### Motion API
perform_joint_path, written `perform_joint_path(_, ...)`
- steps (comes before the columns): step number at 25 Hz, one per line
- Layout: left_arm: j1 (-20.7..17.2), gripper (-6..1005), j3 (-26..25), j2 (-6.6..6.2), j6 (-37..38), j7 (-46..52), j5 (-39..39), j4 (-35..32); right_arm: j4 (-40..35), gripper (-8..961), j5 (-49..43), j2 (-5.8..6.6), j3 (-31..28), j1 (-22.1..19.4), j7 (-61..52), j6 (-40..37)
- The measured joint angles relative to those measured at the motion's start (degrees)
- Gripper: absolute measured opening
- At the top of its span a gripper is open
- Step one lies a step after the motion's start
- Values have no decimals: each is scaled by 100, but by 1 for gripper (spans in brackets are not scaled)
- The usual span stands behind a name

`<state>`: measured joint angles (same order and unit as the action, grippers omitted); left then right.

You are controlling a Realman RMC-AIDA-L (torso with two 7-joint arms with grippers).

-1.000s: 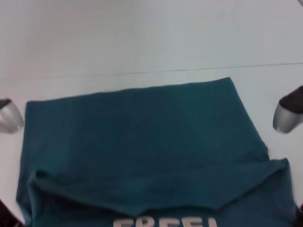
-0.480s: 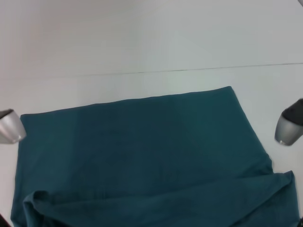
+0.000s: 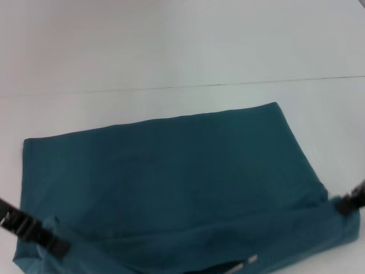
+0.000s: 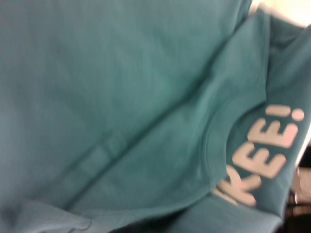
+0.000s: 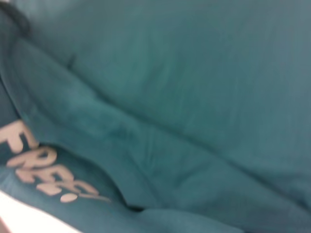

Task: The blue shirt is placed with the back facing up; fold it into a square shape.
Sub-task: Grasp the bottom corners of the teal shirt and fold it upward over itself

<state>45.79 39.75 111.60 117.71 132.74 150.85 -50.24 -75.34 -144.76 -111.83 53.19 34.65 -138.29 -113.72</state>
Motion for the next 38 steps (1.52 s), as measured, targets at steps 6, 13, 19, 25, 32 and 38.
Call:
perform_joint_path(6, -7, 127, -499, -29, -781, 40, -152, -245, 55, 101, 12, -7, -807, 258, 227, 640)
perform_joint_path(13, 7, 134, -554, 53, -2287, 53, -327, -266, 310, 109, 24, -225, -872, 444, 113, 2154)
perform_joint_path(19, 7, 139, -515, 143, -3551, 14, -339, -29, 926, 115, 26, -439, -846, 666, 65, 3371)
perform_joint_path(25, -34, 145, -304, 208, -4392, -20, -336, 145, 1704, 122, -16, -507, -797, 915, 71, 4448)
perform_joint_path(32, -32, 151, -39, 271, -5213, -53, -292, 330, 2429, 130, -35, -496, -436, 1062, 50, 5390)
perform_joint_path(38, -14, 157, 171, 364, -5718, -66, -294, 483, 2729, 137, -39, -542, -168, 1096, 8, 6021)
